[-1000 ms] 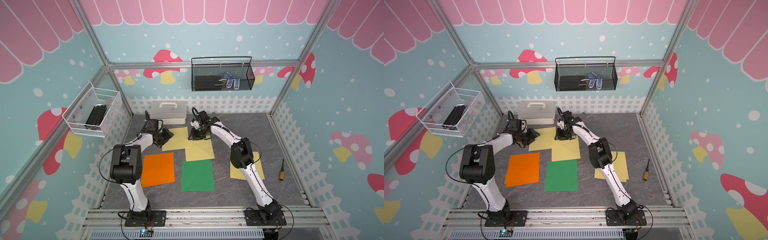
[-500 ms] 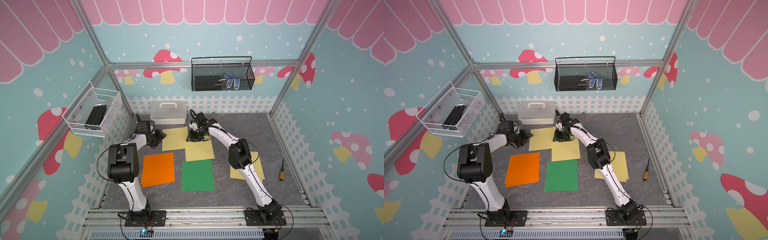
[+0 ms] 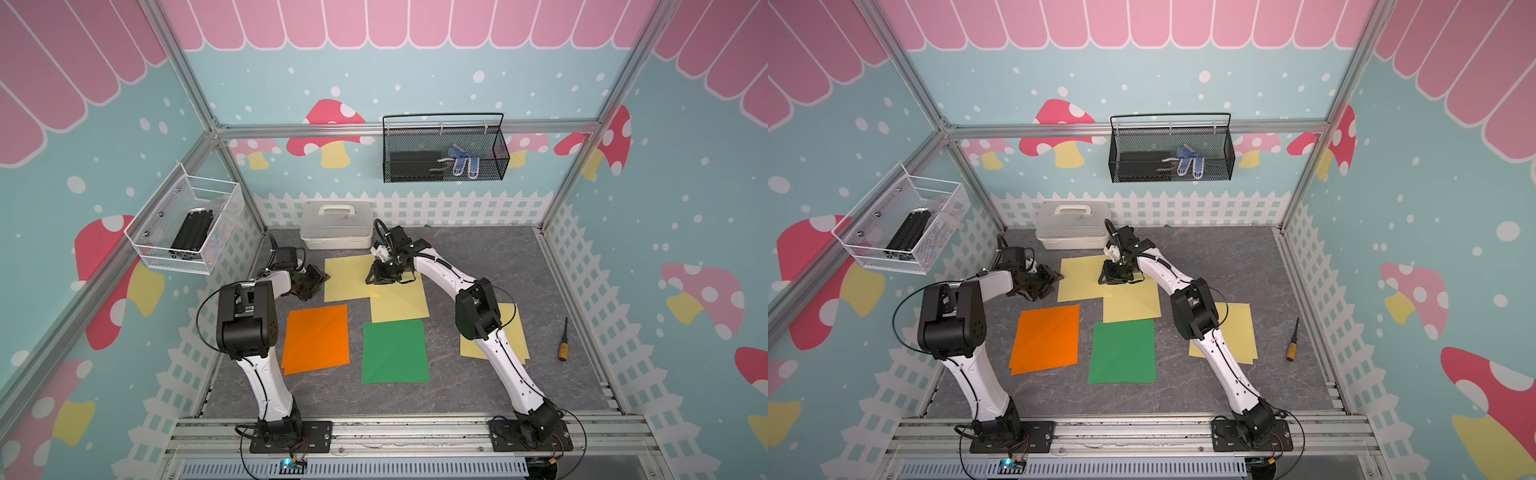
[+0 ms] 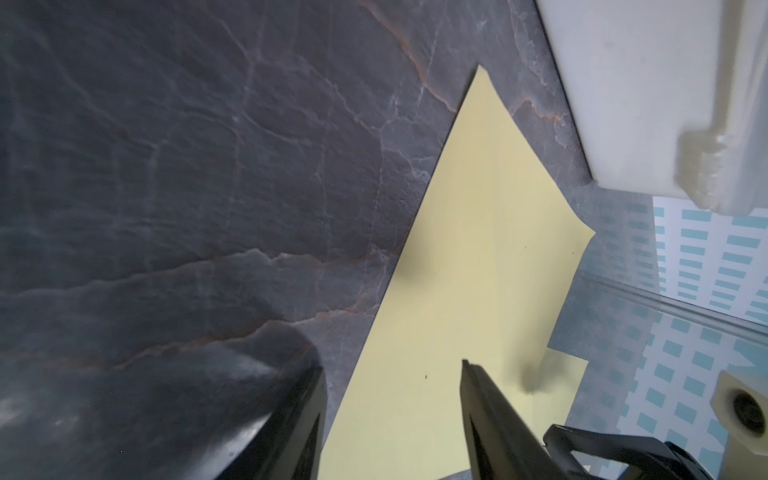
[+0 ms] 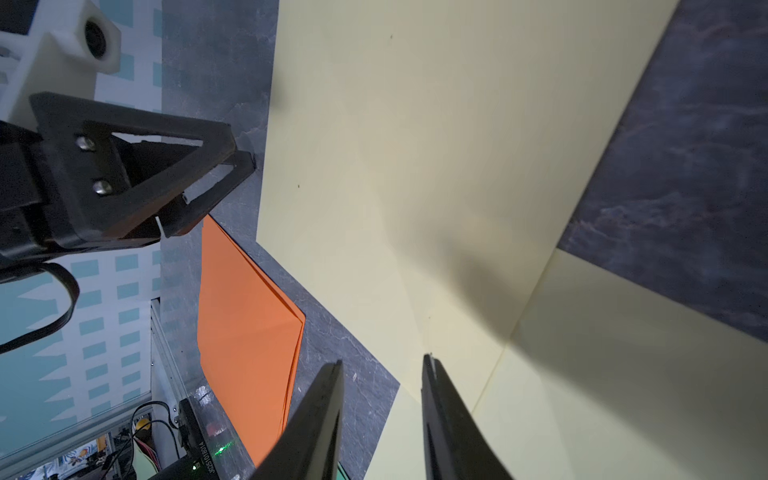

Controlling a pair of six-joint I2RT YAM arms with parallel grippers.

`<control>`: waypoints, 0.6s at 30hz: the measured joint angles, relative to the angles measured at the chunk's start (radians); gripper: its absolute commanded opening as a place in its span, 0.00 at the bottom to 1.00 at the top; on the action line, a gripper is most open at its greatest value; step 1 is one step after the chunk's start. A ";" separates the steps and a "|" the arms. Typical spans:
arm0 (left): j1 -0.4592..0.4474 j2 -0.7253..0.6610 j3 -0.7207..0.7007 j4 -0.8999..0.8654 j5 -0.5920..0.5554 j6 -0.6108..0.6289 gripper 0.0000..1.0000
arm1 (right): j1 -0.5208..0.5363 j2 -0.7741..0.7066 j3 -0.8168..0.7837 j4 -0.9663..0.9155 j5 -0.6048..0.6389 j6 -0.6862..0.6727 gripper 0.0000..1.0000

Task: Sort the scattered colored papers by color
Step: Pick up the colored paper from the center of the board.

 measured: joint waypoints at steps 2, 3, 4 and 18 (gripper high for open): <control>0.001 0.002 0.000 0.003 0.006 0.000 0.56 | 0.002 0.008 0.002 0.007 -0.002 0.000 0.34; 0.002 0.003 0.000 0.004 0.009 0.000 0.56 | 0.002 0.013 0.002 0.008 -0.002 0.000 0.34; 0.002 0.003 0.000 0.004 0.010 0.001 0.56 | 0.003 0.021 0.003 0.008 -0.001 0.000 0.34; 0.001 0.048 0.087 -0.121 0.056 0.141 0.55 | 0.000 0.055 0.016 0.007 -0.011 -0.003 0.34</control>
